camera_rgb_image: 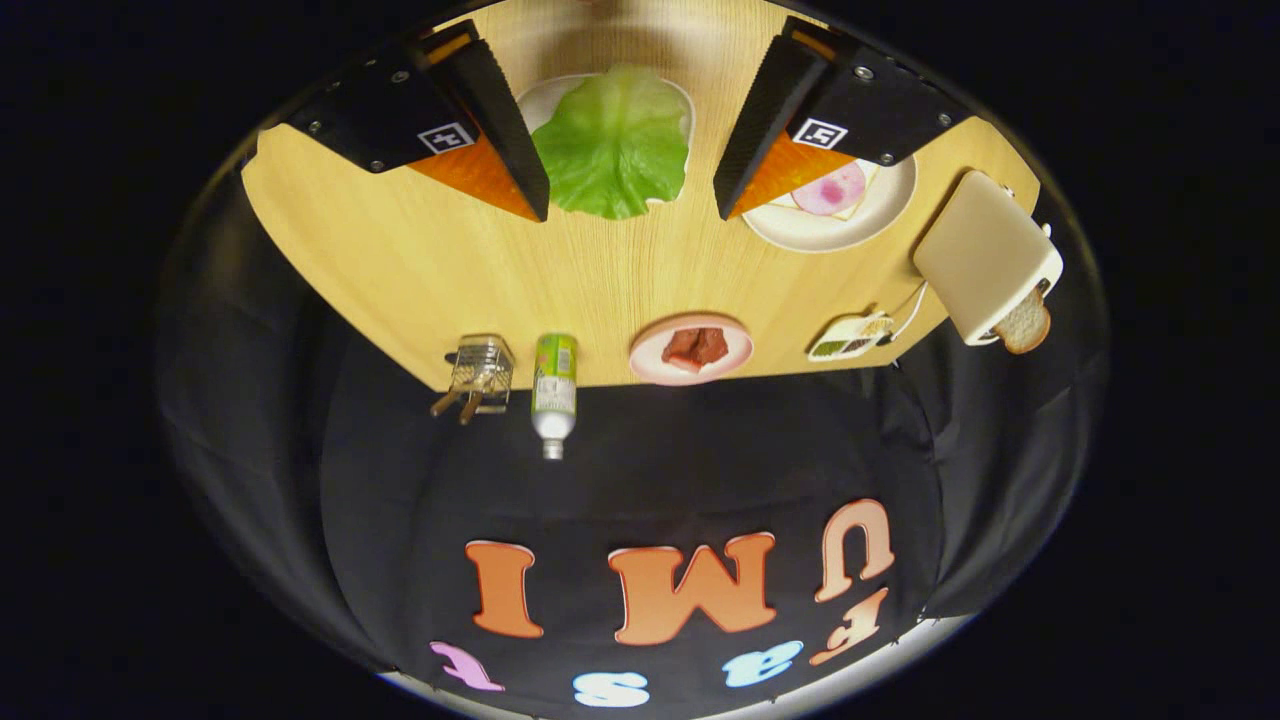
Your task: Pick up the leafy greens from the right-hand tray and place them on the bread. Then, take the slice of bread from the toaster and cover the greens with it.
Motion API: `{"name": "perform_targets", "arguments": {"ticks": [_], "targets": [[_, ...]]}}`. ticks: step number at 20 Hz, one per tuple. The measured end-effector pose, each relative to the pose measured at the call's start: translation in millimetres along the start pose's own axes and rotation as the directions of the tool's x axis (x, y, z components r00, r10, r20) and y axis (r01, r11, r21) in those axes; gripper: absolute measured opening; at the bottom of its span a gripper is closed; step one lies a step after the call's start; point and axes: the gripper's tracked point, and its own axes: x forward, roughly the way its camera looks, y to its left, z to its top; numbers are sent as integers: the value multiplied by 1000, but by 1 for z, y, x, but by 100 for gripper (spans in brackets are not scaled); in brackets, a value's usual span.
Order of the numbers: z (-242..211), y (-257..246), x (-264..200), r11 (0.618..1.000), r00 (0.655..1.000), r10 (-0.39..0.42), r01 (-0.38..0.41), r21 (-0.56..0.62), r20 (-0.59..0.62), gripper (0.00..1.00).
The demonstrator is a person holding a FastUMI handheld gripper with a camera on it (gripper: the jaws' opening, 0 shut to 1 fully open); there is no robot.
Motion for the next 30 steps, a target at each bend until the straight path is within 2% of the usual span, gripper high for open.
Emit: {"name": "perform_targets", "arguments": {"ticks": [4, 6, 9, 15, 19, 20, 21, 22, 23, 24, 28, 30], "targets": [[-30, -6, 18, 1000, 987, -5, 7, 11, -160, 99], [-45, 0, 21, 999, 965, 33, -24, 39, -260, 99], [-61, -11, 26, 1000, 936, 3, -1, 6, -352, 97], [-87, -17, 40, 994, 890, -69, 24, -105, -451, 96], [-82, -16, 49, 997, 894, -63, 38, -64, -445, 88], [-80, -18, 49, 997, 896, -67, 45, -62, -439, 81], [-80, -21, 48, 997, 895, -69, 48, -59, -440, 78], [-81, -23, 49, 997, 898, -70, 50, -57, -435, 68], [-79, -25, 49, 997, 903, -67, 49, -54, -425, 63], [-78, -26, 49, 998, 908, -63, 46, -49, -415, 50], [-77, -28, 50, 998, 921, -62, 53, -35, -385, 15], [-72, -24, 48, 999, 926, -43, 42, -13, -376, 10]]}}
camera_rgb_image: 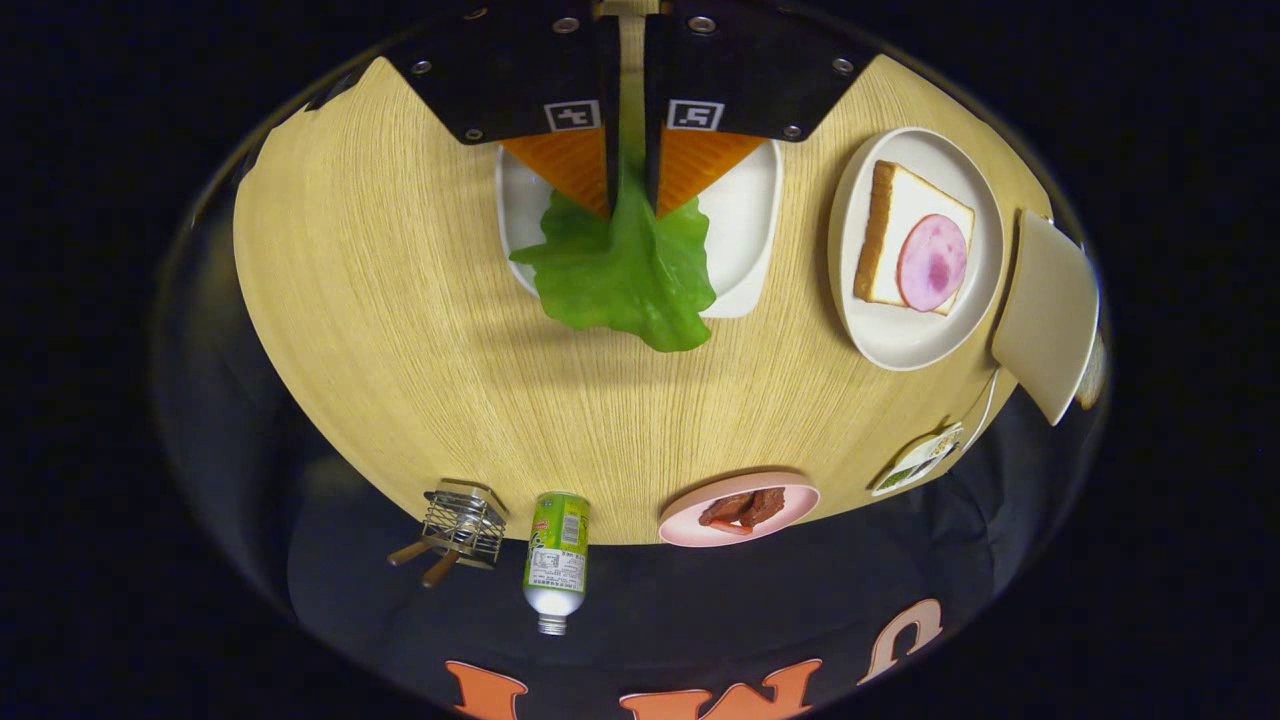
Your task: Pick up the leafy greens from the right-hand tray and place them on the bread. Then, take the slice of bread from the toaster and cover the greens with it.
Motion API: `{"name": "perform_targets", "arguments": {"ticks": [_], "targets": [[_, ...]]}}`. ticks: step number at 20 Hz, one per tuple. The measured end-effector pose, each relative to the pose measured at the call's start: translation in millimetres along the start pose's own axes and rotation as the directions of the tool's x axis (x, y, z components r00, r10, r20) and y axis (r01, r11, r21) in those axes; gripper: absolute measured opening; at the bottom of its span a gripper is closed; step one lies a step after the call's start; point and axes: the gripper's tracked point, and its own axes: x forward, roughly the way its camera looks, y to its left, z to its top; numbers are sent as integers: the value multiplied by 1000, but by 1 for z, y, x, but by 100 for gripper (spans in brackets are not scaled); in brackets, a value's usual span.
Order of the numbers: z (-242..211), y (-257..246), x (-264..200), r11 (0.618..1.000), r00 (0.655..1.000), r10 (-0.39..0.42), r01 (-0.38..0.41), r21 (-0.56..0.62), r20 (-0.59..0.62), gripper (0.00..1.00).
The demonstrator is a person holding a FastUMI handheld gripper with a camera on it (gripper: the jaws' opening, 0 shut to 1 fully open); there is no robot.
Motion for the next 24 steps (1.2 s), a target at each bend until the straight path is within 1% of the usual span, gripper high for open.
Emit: {"name": "perform_targets", "arguments": {"ticks": [3, 6, 10, 12, 15, 19, 24], "targets": [[13, 15, -15, 996, 997, 72, -74, 47, 40, 8], [21, 18, -28, 997, 994, 77, -79, 26, 78, 8], [34, 29, -46, 993, 986, 116, -119, 20, 122, 8], [39, 41, -53, 988, 978, 152, -154, 5, 141, 8], [42, 61, -54, 982, 967, 190, -186, -42, 166, 8], [45, 95, -58, 961, 945, 276, -265, -83, 176, 8], [46, 128, -57, 939, 927, 337, -319, -131, 162, 8]]}}
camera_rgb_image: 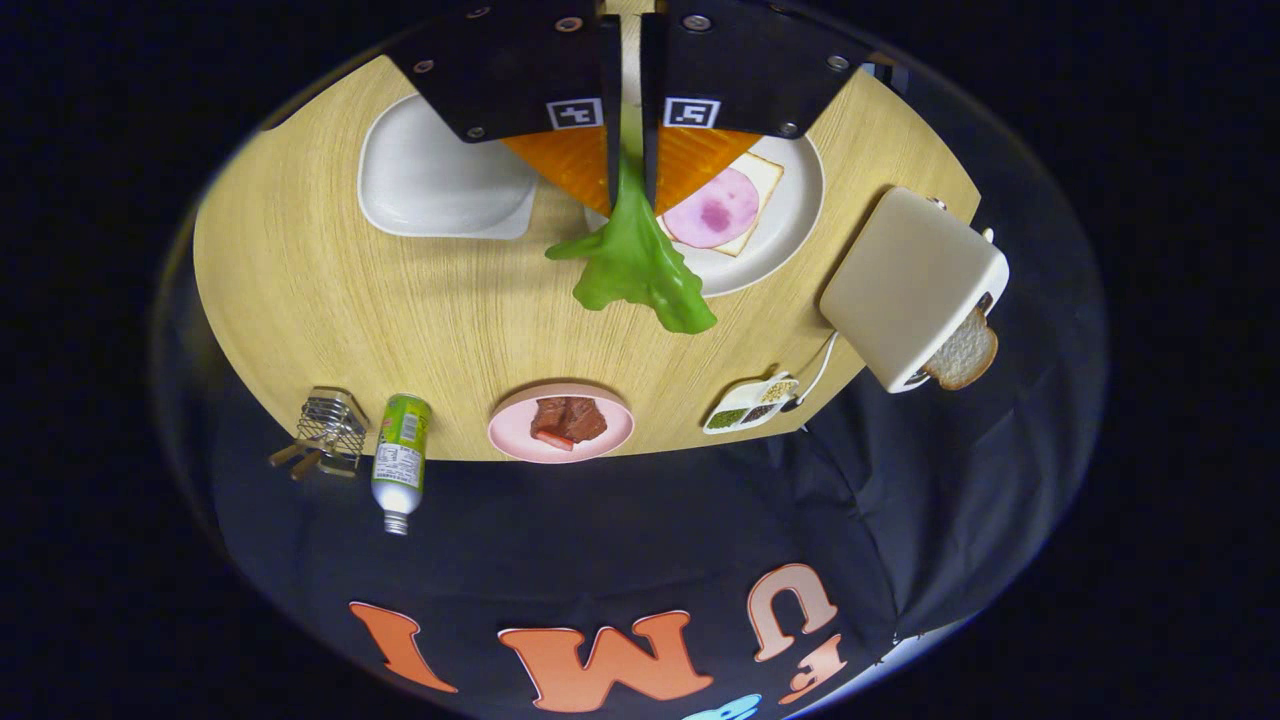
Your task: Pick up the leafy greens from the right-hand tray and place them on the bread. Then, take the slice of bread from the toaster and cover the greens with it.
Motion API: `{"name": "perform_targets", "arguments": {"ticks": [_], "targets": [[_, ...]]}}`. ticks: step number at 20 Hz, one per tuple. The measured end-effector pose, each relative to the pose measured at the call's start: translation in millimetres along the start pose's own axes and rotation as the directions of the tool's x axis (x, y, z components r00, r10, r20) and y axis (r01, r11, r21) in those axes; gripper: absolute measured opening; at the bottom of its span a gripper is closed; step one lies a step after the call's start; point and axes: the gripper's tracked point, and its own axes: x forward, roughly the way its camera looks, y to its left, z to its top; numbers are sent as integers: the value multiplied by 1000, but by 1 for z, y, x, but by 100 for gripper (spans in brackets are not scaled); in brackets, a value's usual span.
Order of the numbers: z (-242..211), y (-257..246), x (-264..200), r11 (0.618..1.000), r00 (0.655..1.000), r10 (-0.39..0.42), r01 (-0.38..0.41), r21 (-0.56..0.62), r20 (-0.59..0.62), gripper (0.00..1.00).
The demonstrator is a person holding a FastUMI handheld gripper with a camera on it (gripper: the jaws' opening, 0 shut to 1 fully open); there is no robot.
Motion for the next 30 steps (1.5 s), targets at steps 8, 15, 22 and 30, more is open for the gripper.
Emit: {"name": "perform_targets", "arguments": {"ticks": [8, 15, 22, 30], "targets": [[-6, 41, 22, 997, 997, 63, -65, -47, -44, 8], [-15, 48, 40, 997, 996, 45, -49, -55, -78, 10], [-14, 52, 47, 999, 995, 37, -39, -20, -92, 23], [-1, 56, 33, 999, 998, 3, -5, -35, -55, 56]]}}
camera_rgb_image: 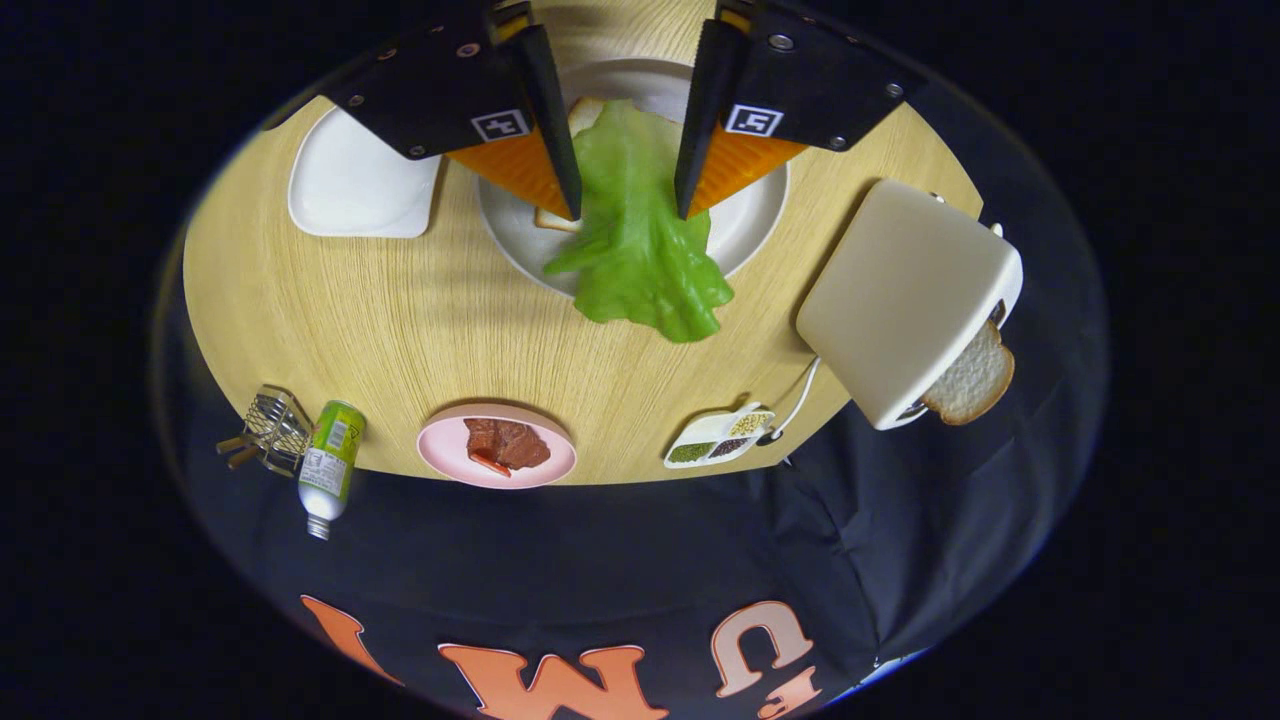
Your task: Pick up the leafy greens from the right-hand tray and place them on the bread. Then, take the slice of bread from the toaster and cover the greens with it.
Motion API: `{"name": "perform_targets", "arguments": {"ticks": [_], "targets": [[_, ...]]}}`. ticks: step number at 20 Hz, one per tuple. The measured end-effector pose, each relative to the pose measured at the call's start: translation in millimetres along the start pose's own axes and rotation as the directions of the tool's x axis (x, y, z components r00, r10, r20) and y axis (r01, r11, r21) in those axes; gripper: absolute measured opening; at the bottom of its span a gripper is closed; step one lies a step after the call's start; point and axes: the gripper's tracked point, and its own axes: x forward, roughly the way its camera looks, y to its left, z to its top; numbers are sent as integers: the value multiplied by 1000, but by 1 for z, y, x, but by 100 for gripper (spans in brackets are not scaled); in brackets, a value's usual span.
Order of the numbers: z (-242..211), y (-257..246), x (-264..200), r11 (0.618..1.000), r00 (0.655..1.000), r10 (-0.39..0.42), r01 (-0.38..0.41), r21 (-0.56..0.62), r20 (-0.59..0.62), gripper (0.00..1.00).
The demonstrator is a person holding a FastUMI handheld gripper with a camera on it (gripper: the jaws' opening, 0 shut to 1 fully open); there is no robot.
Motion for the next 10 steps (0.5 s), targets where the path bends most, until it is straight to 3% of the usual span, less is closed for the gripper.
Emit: {"name": "perform_targets", "arguments": {"ticks": [4, 10], "targets": [[20, 5, -18, 1000, 998, -21, 21, -3, 51, 64], [62, 33, -51, 1000, 994, -7, 11, -30, 112, 85]]}}
